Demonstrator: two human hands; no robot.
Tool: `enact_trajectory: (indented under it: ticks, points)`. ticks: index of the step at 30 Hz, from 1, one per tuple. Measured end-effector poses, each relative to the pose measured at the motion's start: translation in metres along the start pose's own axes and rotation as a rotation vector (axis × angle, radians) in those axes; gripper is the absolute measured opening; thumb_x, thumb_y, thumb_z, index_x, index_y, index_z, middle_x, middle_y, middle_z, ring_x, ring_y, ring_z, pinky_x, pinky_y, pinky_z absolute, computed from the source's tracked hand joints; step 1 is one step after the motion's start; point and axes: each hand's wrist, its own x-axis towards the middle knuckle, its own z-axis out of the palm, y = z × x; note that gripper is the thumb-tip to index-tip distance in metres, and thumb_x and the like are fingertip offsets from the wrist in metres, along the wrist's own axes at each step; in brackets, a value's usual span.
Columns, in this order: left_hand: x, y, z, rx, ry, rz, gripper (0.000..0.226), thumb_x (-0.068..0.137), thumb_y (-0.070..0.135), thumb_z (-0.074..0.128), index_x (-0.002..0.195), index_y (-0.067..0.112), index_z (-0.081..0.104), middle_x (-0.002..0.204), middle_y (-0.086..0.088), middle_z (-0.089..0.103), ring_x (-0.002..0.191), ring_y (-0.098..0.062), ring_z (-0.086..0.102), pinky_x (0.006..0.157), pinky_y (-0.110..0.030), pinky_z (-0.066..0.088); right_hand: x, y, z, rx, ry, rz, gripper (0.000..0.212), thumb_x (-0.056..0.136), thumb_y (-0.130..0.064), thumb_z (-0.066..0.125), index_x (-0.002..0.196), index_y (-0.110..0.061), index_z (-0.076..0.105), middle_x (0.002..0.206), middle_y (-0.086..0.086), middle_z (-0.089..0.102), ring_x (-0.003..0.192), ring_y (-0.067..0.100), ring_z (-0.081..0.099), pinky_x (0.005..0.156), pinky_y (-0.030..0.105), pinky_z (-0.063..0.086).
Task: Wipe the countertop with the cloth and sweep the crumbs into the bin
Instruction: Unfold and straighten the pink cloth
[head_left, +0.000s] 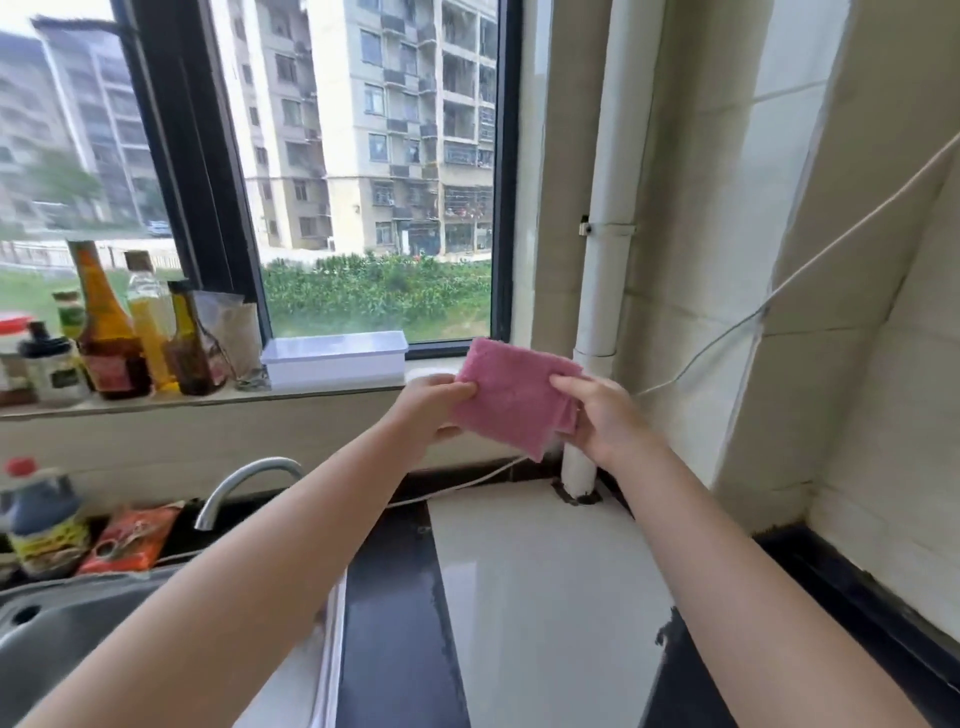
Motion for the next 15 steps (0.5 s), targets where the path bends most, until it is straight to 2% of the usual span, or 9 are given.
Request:
enact_trajectory:
  ticks: [3,7,8,10,11,13,15]
  points:
    - [0.054,0.005,-0.014,0.041,0.078,-0.001,0.005,0.090,0.009,0.053,0.094,0.010,0.056,0.081,-0.002,0.052,0.074,-0.010,0.050,0.064,-0.022,0.044,0.060,0.002,0.013,-0.041,0.001,0.013,0.018,0.091,-0.003,0.047,0.080,-0.015,0.055,0.072,0.004,0.055,0.064,0.015,0.052,0.053,0.025,0.045]
    - [0.115,0.003,-0.029,0.116,0.114,-0.005,0.027,0.087,0.012,0.057,0.113,0.002,0.057,0.100,-0.010,0.054,0.087,-0.017,0.053,0.066,-0.025,0.048,0.122,0.007,0.025,-0.146,0.050,-0.037,0.014,0.089,-0.006,0.052,0.080,-0.015,0.056,0.074,0.004,0.057,0.061,0.015,0.054,0.049,0.022,0.047]
    - [0.136,0.002,-0.035,0.145,0.096,-0.009,0.029,0.087,0.012,0.058,0.114,0.001,0.057,0.100,-0.010,0.053,0.082,-0.016,0.053,0.064,-0.024,0.048,0.146,0.010,0.030,-0.174,0.080,-0.059,0.013,0.088,-0.006,0.054,0.078,-0.015,0.055,0.075,0.005,0.058,0.061,0.015,0.055,0.048,0.021,0.049]
    - [0.169,0.001,-0.041,0.199,0.064,0.004,0.035,0.087,0.011,0.057,0.120,0.001,0.053,0.100,-0.010,0.053,0.072,-0.012,0.051,0.060,-0.023,0.048,0.179,0.014,0.035,-0.278,0.164,-0.125,0.009,0.086,-0.008,0.059,0.082,-0.011,0.051,0.085,0.007,0.057,0.069,0.018,0.056,0.057,0.024,0.052]
    - [0.179,-0.001,-0.043,0.207,0.060,0.013,0.039,0.087,0.009,0.057,0.125,0.002,0.049,0.104,-0.011,0.053,0.070,-0.011,0.051,0.059,-0.024,0.049,0.189,0.017,0.035,-0.353,0.208,-0.157,0.014,0.085,-0.010,0.061,0.088,-0.010,0.048,0.089,0.006,0.054,0.075,0.019,0.055,0.059,0.024,0.050]
    - [0.214,-0.002,-0.047,0.191,0.063,0.027,0.045,0.087,0.004,0.056,0.129,0.007,0.041,0.111,-0.011,0.051,0.066,-0.011,0.051,0.054,-0.024,0.052,0.226,0.024,0.036,-0.453,0.256,-0.198,0.025,0.083,-0.014,0.064,0.094,-0.010,0.042,0.090,0.004,0.049,0.080,0.018,0.051,0.055,0.020,0.041]
    - [0.234,-0.004,-0.047,0.189,0.048,0.013,0.046,0.088,0.000,0.053,0.129,0.015,0.039,0.100,-0.008,0.051,0.063,-0.011,0.050,0.053,-0.027,0.053,0.254,0.034,0.037,-0.482,0.241,-0.176,0.026,0.082,-0.013,0.066,0.091,-0.009,0.042,0.091,0.006,0.050,0.083,0.019,0.050,0.061,0.026,0.042]
